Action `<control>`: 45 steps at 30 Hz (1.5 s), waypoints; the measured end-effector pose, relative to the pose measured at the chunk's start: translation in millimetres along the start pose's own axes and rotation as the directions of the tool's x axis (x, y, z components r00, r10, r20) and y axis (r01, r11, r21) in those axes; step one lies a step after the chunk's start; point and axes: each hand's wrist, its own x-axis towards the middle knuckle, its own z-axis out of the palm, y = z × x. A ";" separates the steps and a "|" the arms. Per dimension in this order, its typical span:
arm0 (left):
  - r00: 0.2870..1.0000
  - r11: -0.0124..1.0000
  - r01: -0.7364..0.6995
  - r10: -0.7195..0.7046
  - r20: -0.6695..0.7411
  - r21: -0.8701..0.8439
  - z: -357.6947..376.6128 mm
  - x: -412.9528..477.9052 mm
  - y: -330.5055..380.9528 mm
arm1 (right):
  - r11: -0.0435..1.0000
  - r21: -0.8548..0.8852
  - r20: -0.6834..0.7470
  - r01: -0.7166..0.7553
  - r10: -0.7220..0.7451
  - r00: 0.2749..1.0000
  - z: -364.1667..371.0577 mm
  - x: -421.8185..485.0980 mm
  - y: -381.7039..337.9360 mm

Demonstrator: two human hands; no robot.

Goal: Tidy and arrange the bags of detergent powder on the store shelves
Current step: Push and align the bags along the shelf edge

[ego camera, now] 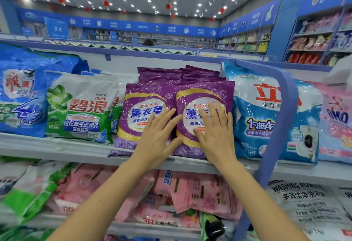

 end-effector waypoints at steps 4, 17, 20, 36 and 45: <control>0.974 0.978 0.198 -0.204 -0.097 -0.067 -28.8 -43.9 -18.0 | 0.989 0.140 -0.086 -0.045 0.058 0.995 -8.3 -10.5 -32.7; 0.597 0.650 0.736 -0.755 -0.270 -0.188 -235.4 -297.8 -109.9 | 0.583 0.809 0.095 -0.073 -0.006 0.995 2.5 -83.9 -229.1; 0.485 0.571 0.782 -0.809 -0.332 -0.248 -298.5 -361.2 -125.2 | 0.386 0.905 0.199 -0.179 -0.013 0.980 9.7 -90.4 -292.7; -0.089 0.287 0.822 -0.789 -0.608 -0.492 -519.9 -593.5 -188.4 | -0.080 0.822 0.495 -0.564 -0.389 0.777 36.1 -116.5 -661.4; -0.209 0.264 0.815 -0.696 -0.687 -0.516 -584.9 -641.8 -275.6 | -0.137 0.776 0.467 -0.616 -0.532 0.706 77.9 -68.4 -820.7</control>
